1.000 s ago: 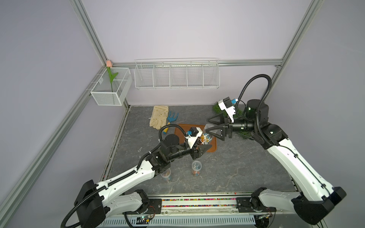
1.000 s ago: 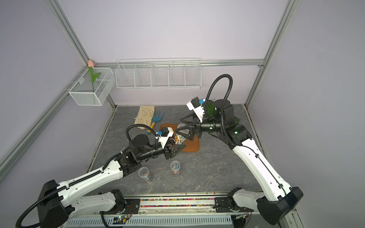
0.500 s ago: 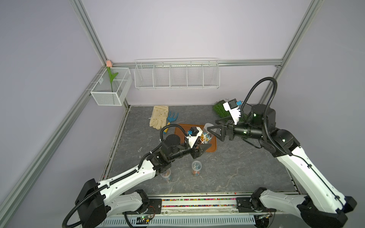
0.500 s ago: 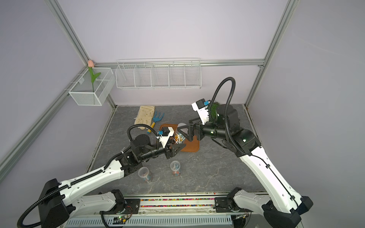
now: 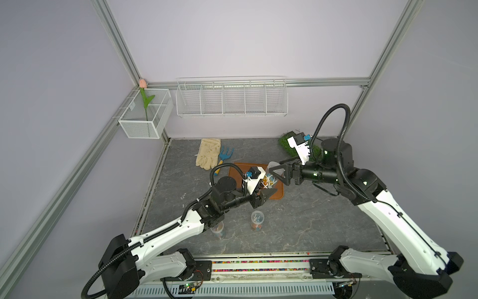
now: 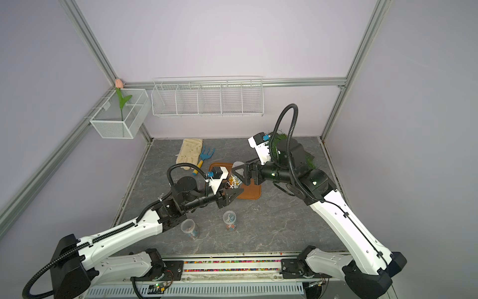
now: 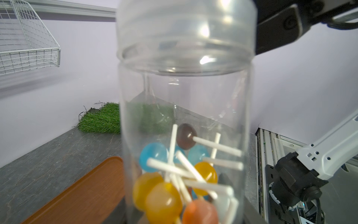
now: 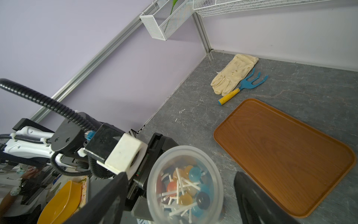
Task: Pour the candies out of the jar
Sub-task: Unscrew the lid from the jar.
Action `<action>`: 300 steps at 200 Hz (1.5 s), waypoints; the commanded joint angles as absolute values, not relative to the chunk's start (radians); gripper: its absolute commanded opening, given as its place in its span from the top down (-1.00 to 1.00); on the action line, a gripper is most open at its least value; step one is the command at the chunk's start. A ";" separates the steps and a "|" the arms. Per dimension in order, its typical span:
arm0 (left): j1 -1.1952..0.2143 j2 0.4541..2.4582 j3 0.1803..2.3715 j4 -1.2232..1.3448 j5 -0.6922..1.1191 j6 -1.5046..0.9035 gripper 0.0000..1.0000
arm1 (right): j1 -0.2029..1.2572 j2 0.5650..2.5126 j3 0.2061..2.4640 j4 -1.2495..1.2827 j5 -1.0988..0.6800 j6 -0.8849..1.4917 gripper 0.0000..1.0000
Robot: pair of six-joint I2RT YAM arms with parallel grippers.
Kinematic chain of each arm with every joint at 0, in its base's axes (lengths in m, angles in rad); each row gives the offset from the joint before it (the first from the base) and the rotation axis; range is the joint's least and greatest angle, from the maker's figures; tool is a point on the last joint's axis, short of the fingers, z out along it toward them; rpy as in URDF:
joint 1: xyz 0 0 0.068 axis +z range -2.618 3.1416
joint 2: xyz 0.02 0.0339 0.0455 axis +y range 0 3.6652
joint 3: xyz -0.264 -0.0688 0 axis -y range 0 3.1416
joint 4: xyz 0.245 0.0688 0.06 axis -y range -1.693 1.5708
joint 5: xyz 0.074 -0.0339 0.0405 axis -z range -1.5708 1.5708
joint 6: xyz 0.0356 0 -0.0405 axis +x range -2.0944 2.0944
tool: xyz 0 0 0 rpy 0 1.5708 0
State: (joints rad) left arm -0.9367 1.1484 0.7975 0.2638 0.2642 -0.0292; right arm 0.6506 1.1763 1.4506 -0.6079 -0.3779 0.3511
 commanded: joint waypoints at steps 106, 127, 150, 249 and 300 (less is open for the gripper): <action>-0.946 1.170 0.825 0.284 0.278 -0.017 0.13 | 0.663 1.192 1.450 -0.568 -0.373 0.275 -0.05; -0.946 1.169 0.828 0.281 0.290 -0.025 0.13 | 0.639 1.195 1.475 -0.563 -0.427 0.206 -0.03; -0.946 1.167 0.838 0.266 0.306 -0.020 0.13 | 0.588 1.204 1.497 -0.548 -0.538 0.149 0.00; -0.948 1.172 0.891 0.237 0.362 -0.002 0.14 | 0.520 1.229 1.507 -0.534 -0.942 -0.085 -0.02; -0.950 1.153 0.881 0.234 0.339 0.023 0.13 | 0.520 1.134 1.435 -0.436 -0.842 0.032 -0.96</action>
